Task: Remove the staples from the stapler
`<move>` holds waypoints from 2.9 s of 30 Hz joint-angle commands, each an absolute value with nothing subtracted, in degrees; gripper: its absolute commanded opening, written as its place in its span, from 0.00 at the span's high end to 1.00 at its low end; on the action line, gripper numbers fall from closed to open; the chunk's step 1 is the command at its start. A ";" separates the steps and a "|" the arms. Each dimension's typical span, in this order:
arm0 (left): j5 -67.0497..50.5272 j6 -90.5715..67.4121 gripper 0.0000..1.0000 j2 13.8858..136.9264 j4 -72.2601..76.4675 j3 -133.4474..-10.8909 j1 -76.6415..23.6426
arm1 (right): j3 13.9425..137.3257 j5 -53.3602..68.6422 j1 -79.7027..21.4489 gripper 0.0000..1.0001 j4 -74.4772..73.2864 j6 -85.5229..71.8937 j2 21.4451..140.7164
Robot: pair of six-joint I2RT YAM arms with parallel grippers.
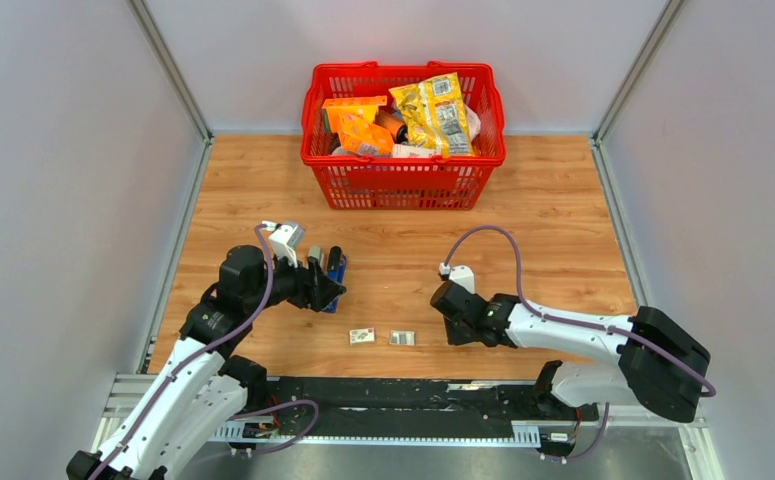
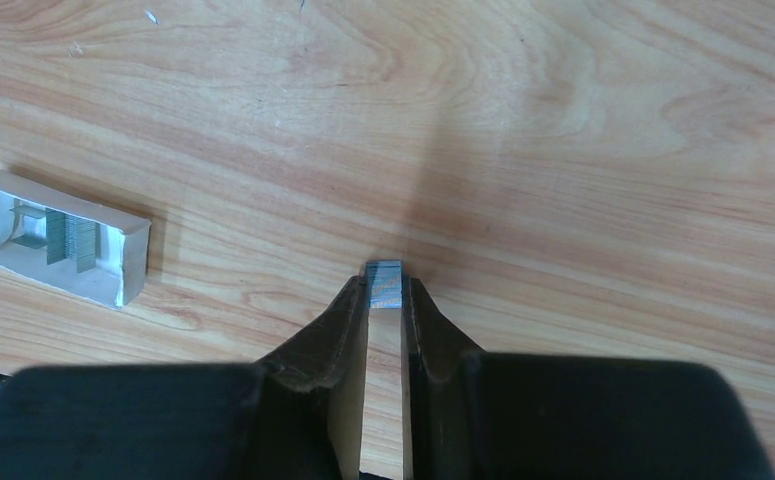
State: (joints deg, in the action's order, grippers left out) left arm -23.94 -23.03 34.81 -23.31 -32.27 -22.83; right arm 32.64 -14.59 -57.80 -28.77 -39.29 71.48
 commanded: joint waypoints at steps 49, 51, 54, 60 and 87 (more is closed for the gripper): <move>-27.60 -23.47 0.21 32.70 -20.65 -31.99 -22.59 | 53.17 -17.84 -70.84 0.82 -29.27 -44.30 87.45; -27.60 -23.47 0.21 32.78 -20.65 -31.99 -22.59 | 53.17 -18.19 -70.84 0.80 -29.44 -44.47 87.54; -27.69 -23.47 0.21 32.78 -20.65 -31.99 -22.59 | 53.00 -18.46 -70.84 0.80 -29.53 -44.56 87.63; -27.60 -23.47 0.21 32.87 -20.65 -32.08 -22.67 | 53.09 -18.72 -70.84 0.76 -29.53 -44.65 87.80; -27.25 -24.43 0.35 35.33 -21.79 -32.69 -23.82 | 48.87 -22.67 -70.84 0.72 -30.59 -48.43 82.80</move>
